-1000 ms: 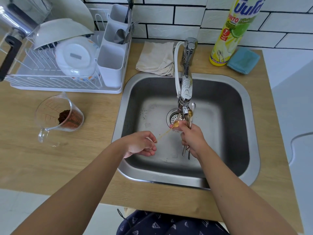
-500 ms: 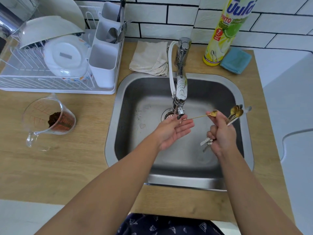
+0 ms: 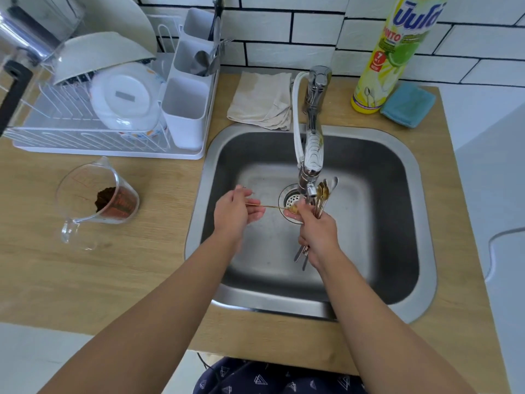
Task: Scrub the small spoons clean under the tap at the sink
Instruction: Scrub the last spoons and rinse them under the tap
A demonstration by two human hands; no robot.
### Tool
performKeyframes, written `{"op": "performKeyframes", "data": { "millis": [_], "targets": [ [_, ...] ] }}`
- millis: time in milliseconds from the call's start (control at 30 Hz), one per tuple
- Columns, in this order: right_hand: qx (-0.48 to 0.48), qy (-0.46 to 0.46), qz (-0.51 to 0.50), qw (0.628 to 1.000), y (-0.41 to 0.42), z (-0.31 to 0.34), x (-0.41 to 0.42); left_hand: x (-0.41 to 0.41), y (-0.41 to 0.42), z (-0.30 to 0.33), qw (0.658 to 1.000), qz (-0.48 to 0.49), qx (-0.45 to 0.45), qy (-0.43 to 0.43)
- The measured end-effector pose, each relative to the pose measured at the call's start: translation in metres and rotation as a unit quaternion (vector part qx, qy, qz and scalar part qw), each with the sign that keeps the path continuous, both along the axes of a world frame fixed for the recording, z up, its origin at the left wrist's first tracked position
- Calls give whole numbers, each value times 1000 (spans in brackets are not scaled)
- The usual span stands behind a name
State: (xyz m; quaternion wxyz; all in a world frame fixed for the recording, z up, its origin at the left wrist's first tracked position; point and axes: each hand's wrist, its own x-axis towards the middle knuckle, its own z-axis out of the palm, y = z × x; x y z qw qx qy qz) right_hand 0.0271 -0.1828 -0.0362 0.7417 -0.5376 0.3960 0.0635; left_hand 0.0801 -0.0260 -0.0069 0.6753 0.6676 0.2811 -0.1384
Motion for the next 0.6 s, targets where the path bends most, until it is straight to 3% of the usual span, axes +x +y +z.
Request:
{"op": "performKeyframes", "data": {
  "millis": [167, 267, 367, 600],
  "targets": [
    [147, -8, -13, 989, -3, -5, 8, -13, 16, 2, 982, -133, 132, 33],
    [233, -24, -32, 972, -10, -6, 7, -23, 13, 9, 978, -195, 17, 75],
    [290, -51, -37, 955, -14, -7, 6, -31, 4, 16, 970, -188, -118, 104],
    [219, -78, -17, 972, -18, -6, 2, -38, -6, 12, 965, -199, -127, 116]
  ]
}}
